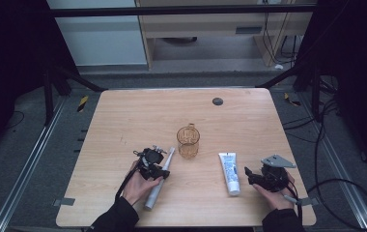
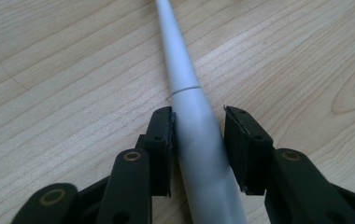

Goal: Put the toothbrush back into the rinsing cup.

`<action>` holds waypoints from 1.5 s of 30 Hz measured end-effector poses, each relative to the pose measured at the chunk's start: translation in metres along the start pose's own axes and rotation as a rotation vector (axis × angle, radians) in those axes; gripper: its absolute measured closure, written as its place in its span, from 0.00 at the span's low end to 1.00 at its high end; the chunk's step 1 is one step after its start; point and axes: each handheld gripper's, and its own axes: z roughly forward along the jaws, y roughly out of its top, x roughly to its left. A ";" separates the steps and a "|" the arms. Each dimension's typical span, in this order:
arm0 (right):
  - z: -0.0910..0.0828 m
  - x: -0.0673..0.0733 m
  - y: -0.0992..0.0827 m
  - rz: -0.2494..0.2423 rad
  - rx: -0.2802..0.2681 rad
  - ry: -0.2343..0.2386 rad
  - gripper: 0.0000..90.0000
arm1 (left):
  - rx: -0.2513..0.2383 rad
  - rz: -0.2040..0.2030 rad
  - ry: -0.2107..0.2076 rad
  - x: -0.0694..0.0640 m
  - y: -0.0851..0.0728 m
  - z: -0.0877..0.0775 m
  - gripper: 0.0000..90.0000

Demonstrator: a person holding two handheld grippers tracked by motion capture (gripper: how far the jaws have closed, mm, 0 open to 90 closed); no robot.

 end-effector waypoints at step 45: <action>0.000 -0.001 -0.001 0.002 0.006 -0.003 0.29 | -0.187 -0.027 0.020 0.012 -0.004 -0.060 0.75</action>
